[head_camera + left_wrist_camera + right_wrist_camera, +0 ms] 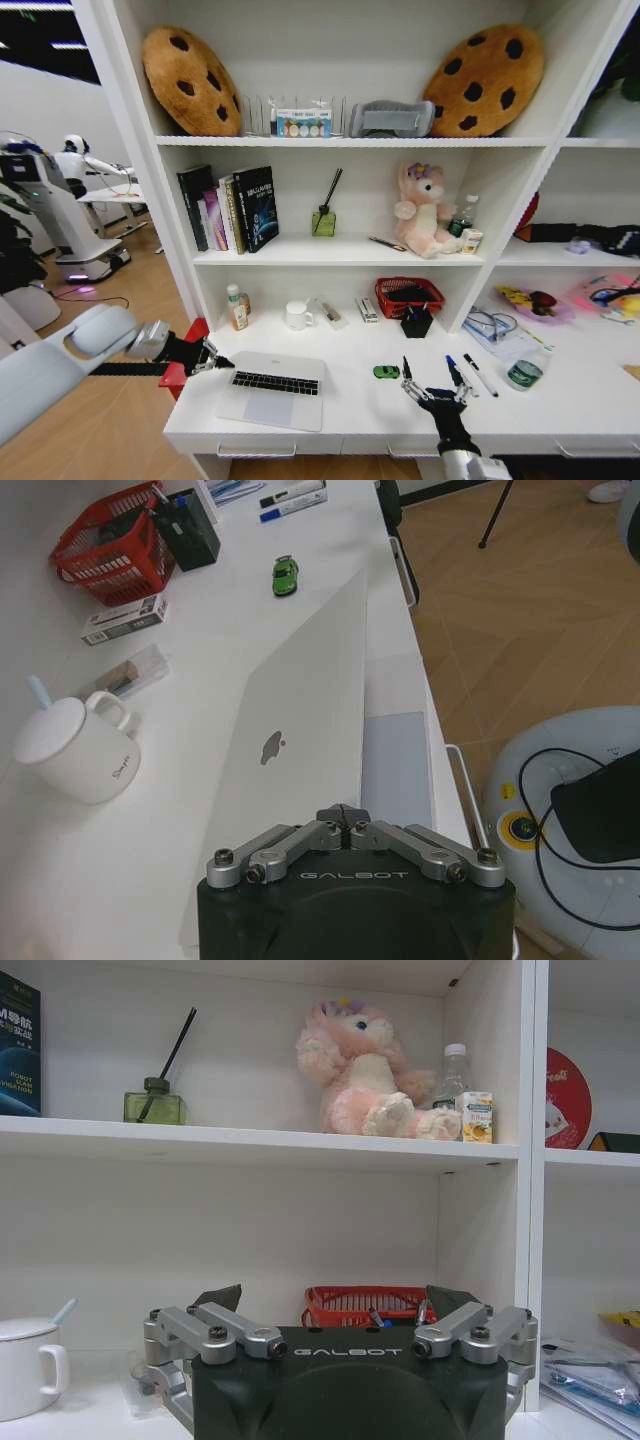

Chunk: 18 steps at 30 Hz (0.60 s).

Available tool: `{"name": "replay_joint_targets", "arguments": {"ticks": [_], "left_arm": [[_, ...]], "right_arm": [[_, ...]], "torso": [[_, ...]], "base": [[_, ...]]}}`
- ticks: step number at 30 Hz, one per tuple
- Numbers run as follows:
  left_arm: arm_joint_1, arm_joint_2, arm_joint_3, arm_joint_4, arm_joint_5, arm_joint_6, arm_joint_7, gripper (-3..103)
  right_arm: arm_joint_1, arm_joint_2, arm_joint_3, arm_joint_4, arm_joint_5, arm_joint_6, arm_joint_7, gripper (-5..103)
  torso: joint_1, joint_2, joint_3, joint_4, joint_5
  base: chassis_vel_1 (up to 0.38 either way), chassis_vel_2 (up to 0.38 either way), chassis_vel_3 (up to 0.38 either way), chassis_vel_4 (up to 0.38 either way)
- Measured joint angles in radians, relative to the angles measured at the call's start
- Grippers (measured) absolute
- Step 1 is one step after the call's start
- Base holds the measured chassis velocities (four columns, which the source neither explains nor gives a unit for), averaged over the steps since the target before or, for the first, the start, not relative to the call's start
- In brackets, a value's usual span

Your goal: Organize the objects on the table.

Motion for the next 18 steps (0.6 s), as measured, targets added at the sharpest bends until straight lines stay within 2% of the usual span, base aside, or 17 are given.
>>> {"name": "replay_joint_targets", "arguments": {"ticks": [2,8,11,13,14,16,17,18], "left_arm": [[0.065,-0.013,-0.014,-0.010,0.009,0.000,-0.026,0],[0.164,-0.040,-0.056,-0.015,0.031,-0.001,-0.049,0],[0.233,-0.047,-0.106,-0.006,0.038,-0.009,-0.059,0],[0.315,-0.059,-0.177,0.010,0.014,-0.025,-0.095,0],[0.315,-0.059,-0.177,0.010,0.014,-0.025,-0.095,0],[0.398,-0.099,-0.265,0.046,-0.060,-0.046,-0.213,0],[0.398,-0.099,-0.265,0.046,-0.060,-0.046,-0.213,0],[0.415,-0.120,-0.292,0.061,-0.080,-0.052,-0.256,0]], "right_arm": [[-0.001,0.001,0.002,0.002,0.000,0.002,0.003,100],[-0.005,0.002,0.008,0.001,0.000,0.008,0.012,100],[-0.005,0.002,0.008,0.001,0.000,0.009,0.014,100],[-0.004,0.003,0.007,0.001,-0.001,0.009,0.016,100],[-0.004,0.003,0.007,0.001,-0.001,0.009,0.016,100],[-0.004,0.004,0.003,0.001,-0.005,0.006,0.023,100],[-0.004,0.004,0.003,0.001,-0.005,0.006,0.023,100],[-0.004,0.004,0.002,0.000,-0.007,0.004,0.024,100]], "torso": [[0.000,0.000,0.000,0.0000,0.0000],[0.000,0.000,0.000,-0.0001,-0.0001],[0.000,0.000,0.000,0.0000,0.0000],[0.000,0.000,0.000,0.0001,-0.0001],[0.000,0.000,0.000,0.0001,-0.0001],[0.000,0.000,0.000,0.0002,0.0000],[0.000,0.000,0.000,0.0002,0.0000],[0.000,0.000,0.000,0.0001,-0.0001]], "base": [[0.000,0.000,0.000,0.000],[0.000,0.000,0.000,0.000],[0.000,0.000,0.000,0.000],[0.000,0.000,0.000,0.000],[0.000,0.000,0.000,0.000],[0.000,0.000,0.000,0.000],[0.000,0.000,0.000,0.000],[0.000,0.000,0.000,0.000]]}}
